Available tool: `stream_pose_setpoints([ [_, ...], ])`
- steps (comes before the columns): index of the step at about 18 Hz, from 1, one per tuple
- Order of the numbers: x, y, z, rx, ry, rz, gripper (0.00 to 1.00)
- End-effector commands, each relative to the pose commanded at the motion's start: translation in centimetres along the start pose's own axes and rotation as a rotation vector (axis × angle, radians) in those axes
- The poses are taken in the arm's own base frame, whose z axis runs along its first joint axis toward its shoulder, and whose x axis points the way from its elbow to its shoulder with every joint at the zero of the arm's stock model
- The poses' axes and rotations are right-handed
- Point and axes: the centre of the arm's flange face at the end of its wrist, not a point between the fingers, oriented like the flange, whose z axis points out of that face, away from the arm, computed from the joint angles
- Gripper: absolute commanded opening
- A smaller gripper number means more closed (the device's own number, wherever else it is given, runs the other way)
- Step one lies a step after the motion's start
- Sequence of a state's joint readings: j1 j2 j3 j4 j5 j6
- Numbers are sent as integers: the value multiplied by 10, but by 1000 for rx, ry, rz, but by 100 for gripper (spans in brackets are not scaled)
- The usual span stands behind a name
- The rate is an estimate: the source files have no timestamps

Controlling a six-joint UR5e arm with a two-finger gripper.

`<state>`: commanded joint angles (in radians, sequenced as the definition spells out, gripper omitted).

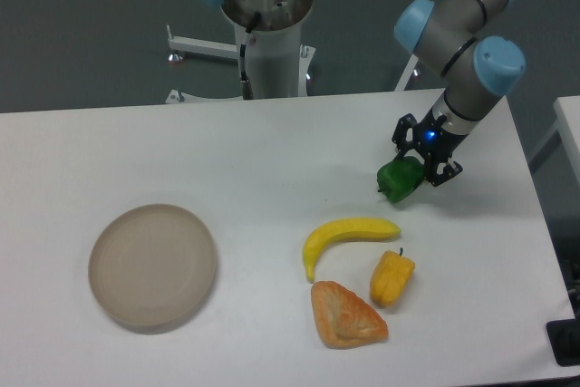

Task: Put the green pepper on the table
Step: 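Hold the green pepper on the table surface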

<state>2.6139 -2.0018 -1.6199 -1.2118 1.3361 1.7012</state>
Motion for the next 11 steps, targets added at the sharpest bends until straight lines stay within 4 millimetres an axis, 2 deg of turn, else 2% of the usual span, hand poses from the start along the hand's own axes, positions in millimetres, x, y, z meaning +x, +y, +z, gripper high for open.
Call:
stream_pose_setpoints([
  [8, 0, -1, 1, 0, 0, 1, 23],
  [11, 0, -1, 2, 0, 2, 1, 27],
])
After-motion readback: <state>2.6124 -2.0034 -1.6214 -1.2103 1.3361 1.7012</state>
